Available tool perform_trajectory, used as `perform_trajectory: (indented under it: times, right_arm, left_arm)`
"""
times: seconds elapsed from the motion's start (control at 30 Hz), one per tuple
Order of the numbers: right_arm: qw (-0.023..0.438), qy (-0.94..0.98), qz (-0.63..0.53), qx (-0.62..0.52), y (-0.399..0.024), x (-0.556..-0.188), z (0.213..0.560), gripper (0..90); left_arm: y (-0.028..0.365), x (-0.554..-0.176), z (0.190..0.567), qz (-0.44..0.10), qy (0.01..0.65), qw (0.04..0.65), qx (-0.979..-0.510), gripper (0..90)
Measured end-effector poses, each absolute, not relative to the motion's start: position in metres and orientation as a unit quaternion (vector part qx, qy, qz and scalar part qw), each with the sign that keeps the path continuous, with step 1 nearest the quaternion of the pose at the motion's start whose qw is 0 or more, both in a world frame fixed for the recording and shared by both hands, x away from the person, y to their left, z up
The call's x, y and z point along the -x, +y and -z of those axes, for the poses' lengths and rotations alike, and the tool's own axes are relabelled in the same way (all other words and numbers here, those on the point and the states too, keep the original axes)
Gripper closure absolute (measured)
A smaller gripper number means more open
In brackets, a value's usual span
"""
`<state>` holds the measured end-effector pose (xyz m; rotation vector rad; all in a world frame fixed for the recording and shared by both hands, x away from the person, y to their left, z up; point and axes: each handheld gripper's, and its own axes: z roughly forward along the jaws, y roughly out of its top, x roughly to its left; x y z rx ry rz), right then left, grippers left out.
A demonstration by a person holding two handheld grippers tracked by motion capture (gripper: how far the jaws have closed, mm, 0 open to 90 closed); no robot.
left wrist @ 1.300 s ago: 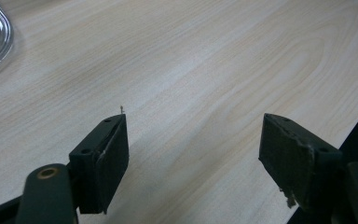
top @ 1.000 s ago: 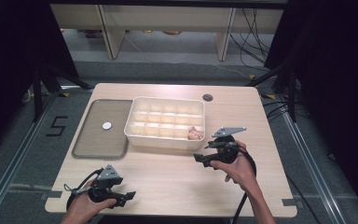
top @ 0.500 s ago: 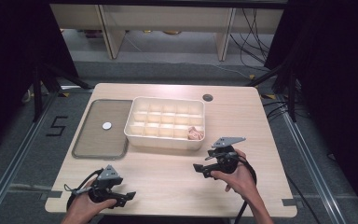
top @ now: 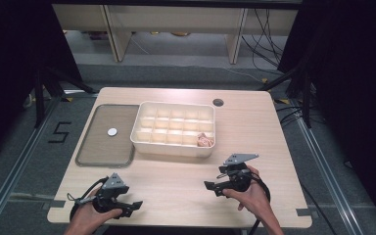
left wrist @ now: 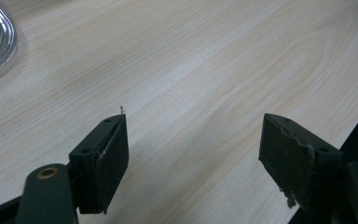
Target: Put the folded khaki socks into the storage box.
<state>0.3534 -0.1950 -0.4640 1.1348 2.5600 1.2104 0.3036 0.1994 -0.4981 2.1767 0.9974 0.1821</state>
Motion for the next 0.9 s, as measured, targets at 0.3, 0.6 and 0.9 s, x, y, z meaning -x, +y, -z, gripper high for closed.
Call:
perform_trajectory:
  times: [0.3, 0.6, 0.9]
  right_arm:
    - [0.054, 0.835, -0.396, -0.377, -0.199, -0.340, 0.475, 16.8]
    - [0.052, 0.835, -0.389, -0.386, -0.204, -0.331, 0.480, 16.8]
    - [0.054, 0.839, -0.384, -0.383, -0.208, -0.321, 0.487, 16.8]
  left_arm:
    - [0.198, -0.303, 0.499, -0.070, 0.393, 0.363, -0.842, 23.3]
    - [0.197, -0.303, 0.499, -0.073, 0.386, 0.360, -0.846, 23.3]
    - [0.197, -0.302, 0.499, -0.072, 0.384, 0.364, -0.846, 23.3]
